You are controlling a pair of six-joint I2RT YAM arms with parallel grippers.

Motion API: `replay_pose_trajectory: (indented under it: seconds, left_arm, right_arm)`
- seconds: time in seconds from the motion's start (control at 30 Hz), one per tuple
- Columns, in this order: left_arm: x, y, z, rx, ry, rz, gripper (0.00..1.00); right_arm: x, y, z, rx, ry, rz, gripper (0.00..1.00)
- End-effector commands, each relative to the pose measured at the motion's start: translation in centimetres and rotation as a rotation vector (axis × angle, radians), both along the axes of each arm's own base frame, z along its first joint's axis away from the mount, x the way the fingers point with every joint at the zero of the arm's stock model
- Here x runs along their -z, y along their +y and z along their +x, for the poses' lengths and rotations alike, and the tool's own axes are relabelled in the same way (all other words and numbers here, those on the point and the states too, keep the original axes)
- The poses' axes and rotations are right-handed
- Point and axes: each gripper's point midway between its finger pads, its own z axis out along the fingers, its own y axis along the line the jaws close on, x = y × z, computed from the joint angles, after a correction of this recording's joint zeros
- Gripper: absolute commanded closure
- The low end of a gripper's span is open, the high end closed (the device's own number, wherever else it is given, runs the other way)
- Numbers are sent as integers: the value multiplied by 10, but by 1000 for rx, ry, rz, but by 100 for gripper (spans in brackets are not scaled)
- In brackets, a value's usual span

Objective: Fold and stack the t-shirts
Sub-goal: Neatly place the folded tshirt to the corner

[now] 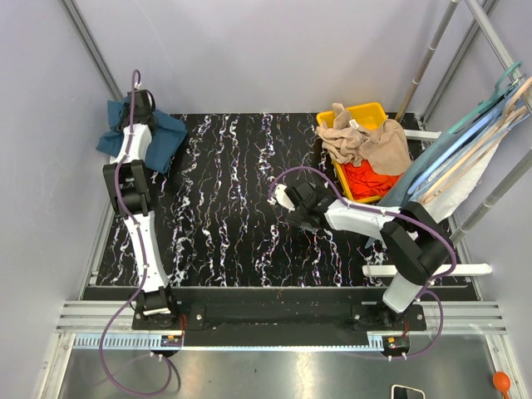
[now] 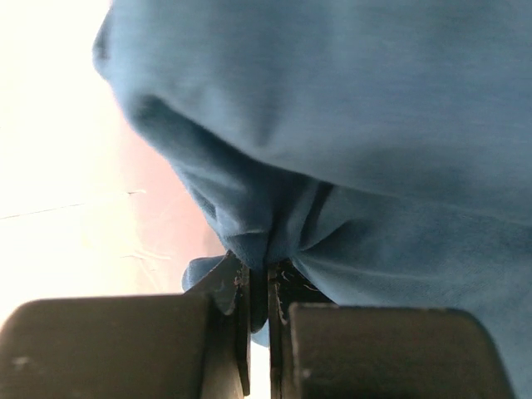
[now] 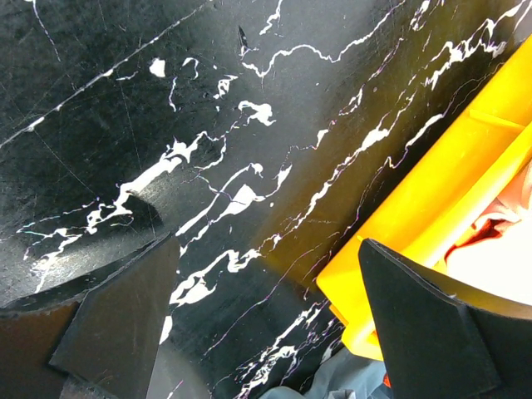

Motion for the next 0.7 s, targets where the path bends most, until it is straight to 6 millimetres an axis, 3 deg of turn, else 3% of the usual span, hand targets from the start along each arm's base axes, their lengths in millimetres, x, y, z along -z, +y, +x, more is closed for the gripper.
replay_pose_trajectory:
  seconds: [0.0, 0.17, 0.33, 0.37, 0.47, 0.57, 0.6, 0.67]
  left_arm:
    - [-15, 34, -9, -93, -76, 55, 100]
    - [10, 37, -24, -76, -35, 22, 100]
    - [17, 27, -28, -25, -25, -28, 97]
    - [17, 26, -28, -20, -24, -38, 81]
    - [16, 23, -28, -9, -22, -50, 76]
    - [9, 21, -29, -5, -40, -57, 33]
    - [5, 21, -29, -11, -56, -62, 14]
    - [-4, 19, -30, -6, -76, -69, 2]
  right_arm:
    - [-9, 4, -1, 10, -22, 22, 2]
    - [-10, 4, -2, 10, -22, 21, 2]
    - [-10, 4, -2, 12, -21, 22, 2]
    - [-9, 5, -2, 11, -18, 22, 2]
    - [-10, 5, -3, 13, -18, 28, 2]
    - [-7, 4, -6, 14, -10, 23, 2]
    - [-6, 4, -5, 16, -9, 22, 2]
    - [-6, 4, -6, 15, -8, 22, 2]
